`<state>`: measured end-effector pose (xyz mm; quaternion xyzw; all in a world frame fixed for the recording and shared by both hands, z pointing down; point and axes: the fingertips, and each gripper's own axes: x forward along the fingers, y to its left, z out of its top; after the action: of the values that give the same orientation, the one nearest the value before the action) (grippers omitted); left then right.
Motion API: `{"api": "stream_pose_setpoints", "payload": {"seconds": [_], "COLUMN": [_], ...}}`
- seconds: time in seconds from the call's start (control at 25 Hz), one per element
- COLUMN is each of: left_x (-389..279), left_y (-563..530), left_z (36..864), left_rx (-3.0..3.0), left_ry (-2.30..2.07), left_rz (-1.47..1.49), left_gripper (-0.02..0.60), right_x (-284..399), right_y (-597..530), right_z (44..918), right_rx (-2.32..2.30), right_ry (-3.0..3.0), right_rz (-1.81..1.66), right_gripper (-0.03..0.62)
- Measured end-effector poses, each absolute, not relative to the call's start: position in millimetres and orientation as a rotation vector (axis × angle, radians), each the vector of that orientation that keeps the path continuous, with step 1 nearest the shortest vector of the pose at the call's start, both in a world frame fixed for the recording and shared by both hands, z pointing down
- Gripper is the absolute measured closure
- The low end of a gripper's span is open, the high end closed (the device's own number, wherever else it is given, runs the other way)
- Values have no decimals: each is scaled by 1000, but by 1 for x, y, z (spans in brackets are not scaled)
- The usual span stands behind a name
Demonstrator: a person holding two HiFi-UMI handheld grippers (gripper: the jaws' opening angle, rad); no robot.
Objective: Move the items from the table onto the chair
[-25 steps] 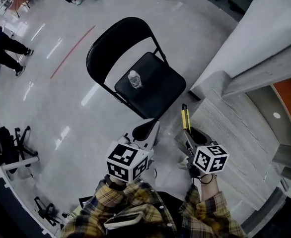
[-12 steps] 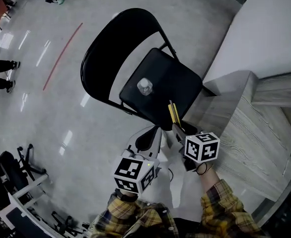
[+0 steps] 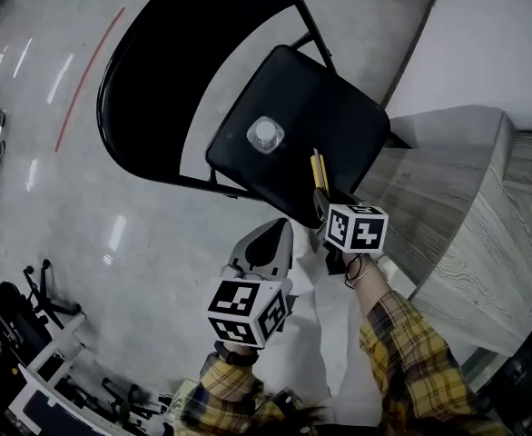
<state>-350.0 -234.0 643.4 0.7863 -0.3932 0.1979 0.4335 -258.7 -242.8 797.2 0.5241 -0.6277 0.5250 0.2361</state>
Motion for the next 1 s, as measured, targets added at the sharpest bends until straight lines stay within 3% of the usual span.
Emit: {"api": "stream_pose_setpoints", "payload": {"seconds": [0.52, 1.0], "left_x": [-349, -347], "left_y": [-232, -237], "left_z": [702, 692], "left_rx": [1900, 1920], "left_ry": [-938, -958], "left_rz": [585, 598], "left_gripper": [578, 577], "right_x": [-262, -266], "right_y": [-229, -240], "right_z": [883, 843], "right_rx": [1386, 1407], "right_ry": [-1587, -1646], "right_rz": [1329, 1392], "right_gripper": [467, 467]}}
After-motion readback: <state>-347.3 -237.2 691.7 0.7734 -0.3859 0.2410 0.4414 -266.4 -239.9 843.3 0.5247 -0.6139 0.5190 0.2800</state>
